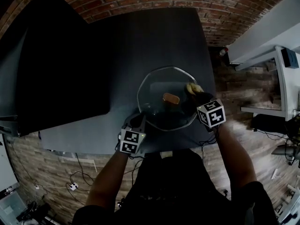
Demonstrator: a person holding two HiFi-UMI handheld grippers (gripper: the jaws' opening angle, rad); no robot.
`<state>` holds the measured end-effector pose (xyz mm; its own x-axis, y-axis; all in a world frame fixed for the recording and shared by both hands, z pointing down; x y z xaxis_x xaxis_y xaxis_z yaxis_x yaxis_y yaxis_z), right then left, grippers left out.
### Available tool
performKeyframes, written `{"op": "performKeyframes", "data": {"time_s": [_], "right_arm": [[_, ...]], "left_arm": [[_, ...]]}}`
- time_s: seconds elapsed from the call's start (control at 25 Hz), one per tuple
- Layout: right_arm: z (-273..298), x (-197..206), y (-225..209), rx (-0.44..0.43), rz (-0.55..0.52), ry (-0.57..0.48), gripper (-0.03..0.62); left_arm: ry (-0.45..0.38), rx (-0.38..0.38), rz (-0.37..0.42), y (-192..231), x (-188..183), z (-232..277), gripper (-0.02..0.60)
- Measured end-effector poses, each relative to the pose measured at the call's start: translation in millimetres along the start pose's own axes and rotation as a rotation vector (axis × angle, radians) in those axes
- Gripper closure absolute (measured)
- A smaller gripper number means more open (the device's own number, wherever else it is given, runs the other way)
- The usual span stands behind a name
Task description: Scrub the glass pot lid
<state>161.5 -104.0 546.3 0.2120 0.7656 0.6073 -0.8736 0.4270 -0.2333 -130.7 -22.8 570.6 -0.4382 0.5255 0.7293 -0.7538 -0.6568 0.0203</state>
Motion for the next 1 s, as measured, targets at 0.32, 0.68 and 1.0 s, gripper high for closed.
{"op": "performKeyframes", "data": {"time_s": [0.32, 0.68, 1.0], "right_arm": [[-11, 20, 43, 0.023, 0.029, 0.006, 0.552], [-12, 33, 95, 0.015, 0.088, 0.027, 0.551], [8, 26, 143, -0.045, 0.091, 0.032, 0.553]], "left_arm": [[-0.008, 0.036, 0.009, 3, 2, 0, 0.549], [-0.014, 0.069, 0.030, 5, 5, 2, 0.549], [-0.008, 0.099, 0.043, 4, 3, 2, 0.549]]}}
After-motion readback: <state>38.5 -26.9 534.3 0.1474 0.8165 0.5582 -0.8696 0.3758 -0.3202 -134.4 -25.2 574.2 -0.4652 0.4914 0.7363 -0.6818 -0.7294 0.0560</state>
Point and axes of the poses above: the fingertips, and each gripper's own axes: z forward along the fingers, y to its left, x out of its underside, the point moved 8 cm from there along -z, backward along the fingers, and after that the axes turned 8 degrees about z, right-handed, at the moved point
